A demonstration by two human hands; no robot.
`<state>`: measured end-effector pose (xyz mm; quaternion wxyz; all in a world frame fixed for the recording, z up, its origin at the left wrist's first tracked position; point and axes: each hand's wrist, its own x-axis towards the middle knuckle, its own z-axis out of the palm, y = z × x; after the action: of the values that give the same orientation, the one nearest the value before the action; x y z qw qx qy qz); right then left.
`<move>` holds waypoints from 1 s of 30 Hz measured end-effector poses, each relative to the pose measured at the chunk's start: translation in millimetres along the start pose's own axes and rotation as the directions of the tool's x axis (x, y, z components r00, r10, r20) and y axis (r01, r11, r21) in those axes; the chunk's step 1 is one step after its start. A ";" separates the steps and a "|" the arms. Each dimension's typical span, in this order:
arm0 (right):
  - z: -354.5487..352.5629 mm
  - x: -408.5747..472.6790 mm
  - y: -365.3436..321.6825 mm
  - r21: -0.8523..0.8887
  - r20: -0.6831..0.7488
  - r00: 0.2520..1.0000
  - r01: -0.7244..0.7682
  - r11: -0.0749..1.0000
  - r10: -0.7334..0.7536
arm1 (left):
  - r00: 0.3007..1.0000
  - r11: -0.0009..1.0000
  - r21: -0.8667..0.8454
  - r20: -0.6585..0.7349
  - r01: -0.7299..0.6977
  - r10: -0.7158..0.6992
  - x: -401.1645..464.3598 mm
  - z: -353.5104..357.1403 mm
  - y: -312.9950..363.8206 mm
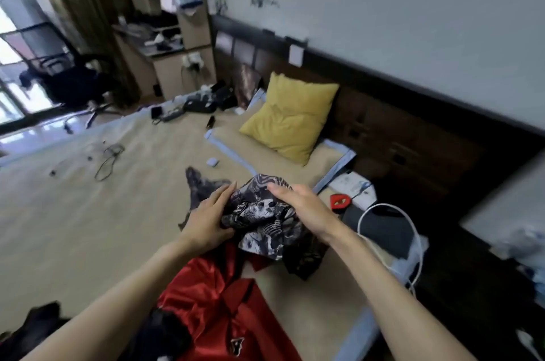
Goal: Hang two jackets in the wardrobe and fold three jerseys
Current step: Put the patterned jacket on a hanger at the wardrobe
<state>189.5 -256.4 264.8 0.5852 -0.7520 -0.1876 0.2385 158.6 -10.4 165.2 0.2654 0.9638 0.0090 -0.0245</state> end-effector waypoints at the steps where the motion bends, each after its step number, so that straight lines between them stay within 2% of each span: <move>1: -11.0 -18.5 -24.8 0.002 -0.006 0.999 0.034 0.999 -0.034 | 0.999 0.999 -0.013 0.022 -0.047 0.047 3.8 -10.5 12.9; 3: -30.8 -56.7 -66.3 -0.025 -0.058 0.991 0.119 0.993 -0.120 | 0.986 0.986 -0.091 0.075 -0.140 0.147 9.1 -24.3 40.5; 6: -61.1 -117.6 -111.1 -0.208 -0.215 0.949 0.184 0.961 -0.229 | 0.946 0.925 -0.270 0.106 -0.268 0.305 2.2 -41.6 93.2; 8: -80.3 -165.7 -132.9 -0.316 -0.324 0.913 0.141 0.938 -0.247 | 0.920 0.870 -0.349 0.054 -0.347 0.388 -11.7 -59.1 136.7; 11: -99.0 -233.2 -145.3 -0.460 -0.412 0.882 0.017 0.888 -0.230 | 0.884 0.798 -0.445 0.030 -0.406 0.466 -33.0 -88.0 195.7; 12: -105.2 -250.8 -143.5 -0.525 -0.480 0.843 -0.053 0.849 -0.244 | 0.871 0.777 -0.467 0.028 -0.423 0.491 -39.7 -97.9 213.0; 14: -117.0 -282.4 -141.9 -0.582 -0.672 0.678 -0.233 0.779 -0.299 | 0.831 0.726 -0.519 0.053 -0.451 0.554 -58.2 -120.4 249.2; 17: -122.7 -326.8 -149.3 -0.535 -0.839 0.351 -0.400 0.744 -0.415 | 0.755 0.647 -0.606 0.113 -0.463 0.646 -83.4 -148.7 301.0; 18: -116.4 -338.5 -154.5 -0.541 -0.840 0.283 -0.402 0.739 -0.462 | 0.742 0.643 -0.595 0.113 -0.482 0.661 -89.0 -152.3 317.7; 19: -107.3 -346.5 -158.7 -0.557 -0.831 0.257 -0.366 0.746 -0.494 | 0.734 0.644 -0.582 0.115 -0.497 0.670 -94.9 -153.4 334.4; 20: -92.9 -351.5 -161.8 -0.581 -0.811 0.283 -0.292 0.759 -0.512 | 0.721 0.641 -0.576 0.122 -0.508 0.682 -99.5 -150.9 350.8; 22: -60.7 -352.9 -155.4 -0.599 -0.751 0.457 -0.165 0.784 -0.477 | 0.703 0.645 -0.572 0.160 -0.506 0.693 -109.1 -141.5 383.2; 24: -41.1 -348.7 -133.1 -0.576 -0.701 0.629 -0.219 0.787 -0.337 | 0.682 0.628 -0.597 0.177 -0.499 0.710 -118.9 -133.3 415.0; 26: -40.4 -346.4 -101.4 -0.466 -0.703 0.688 -0.255 0.847 -0.179 | 0.676 0.611 -0.634 0.182 -0.475 0.714 -128.4 -130.4 443.7; 28: -49.6 -352.5 -74.7 -0.223 -0.694 0.715 -0.108 0.969 -0.080 | 0.654 0.600 -0.638 0.192 -0.483 0.731 -132.4 -127.8 466.4; 30: -58.4 -364.5 -59.3 0.010 -0.679 0.734 0.016 1.000 -0.004 | 0.622 0.601 -0.611 0.217 -0.515 0.753 -130.1 -121.2 483.4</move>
<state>-74.2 -492.7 384.9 0.6204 -0.7816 0.0364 -0.0538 48.4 -364.1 523.0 0.4856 0.7625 -0.4015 -0.1468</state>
